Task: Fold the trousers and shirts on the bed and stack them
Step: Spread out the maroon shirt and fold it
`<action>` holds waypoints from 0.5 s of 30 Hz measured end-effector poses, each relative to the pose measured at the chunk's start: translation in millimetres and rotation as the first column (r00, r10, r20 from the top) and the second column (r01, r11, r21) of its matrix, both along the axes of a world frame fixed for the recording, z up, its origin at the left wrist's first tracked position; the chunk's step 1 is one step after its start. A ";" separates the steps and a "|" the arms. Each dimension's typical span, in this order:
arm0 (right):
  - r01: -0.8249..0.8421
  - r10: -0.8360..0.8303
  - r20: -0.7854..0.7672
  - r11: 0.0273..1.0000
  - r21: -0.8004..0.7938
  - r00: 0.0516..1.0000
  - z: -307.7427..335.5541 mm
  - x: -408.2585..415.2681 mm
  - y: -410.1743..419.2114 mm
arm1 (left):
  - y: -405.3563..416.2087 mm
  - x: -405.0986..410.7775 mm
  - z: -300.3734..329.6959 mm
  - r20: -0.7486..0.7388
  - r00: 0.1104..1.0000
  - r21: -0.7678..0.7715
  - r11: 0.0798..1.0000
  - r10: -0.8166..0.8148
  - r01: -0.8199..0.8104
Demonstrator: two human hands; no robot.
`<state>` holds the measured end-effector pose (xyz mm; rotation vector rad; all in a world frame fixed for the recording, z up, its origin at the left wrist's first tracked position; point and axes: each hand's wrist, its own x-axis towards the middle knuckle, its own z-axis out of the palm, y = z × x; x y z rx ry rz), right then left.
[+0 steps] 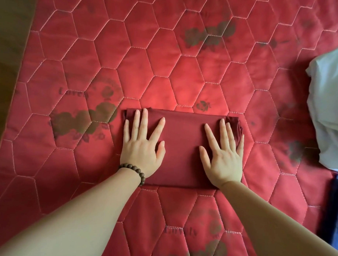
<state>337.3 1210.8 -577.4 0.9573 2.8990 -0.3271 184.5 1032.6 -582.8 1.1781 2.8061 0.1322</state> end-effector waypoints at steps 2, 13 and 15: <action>0.005 -0.005 0.004 1.000 0.009 1.000 -0.7 -0.6 -0.2 | -0.2 -0.4 -0.8 0.005 1.000 0.030 1.000 -0.002 0.002; 0.110 -0.108 -0.029 0.989 0.099 0.994 -8.5 -0.7 -4.0 | 0.5 0.1 -2.6 0.041 0.996 0.034 0.997 0.075 -0.076; 0.107 -0.105 -0.028 0.990 0.090 0.994 -8.1 -1.3 -3.4 | 0.2 0.0 -0.6 0.050 0.995 0.034 0.995 0.088 -0.090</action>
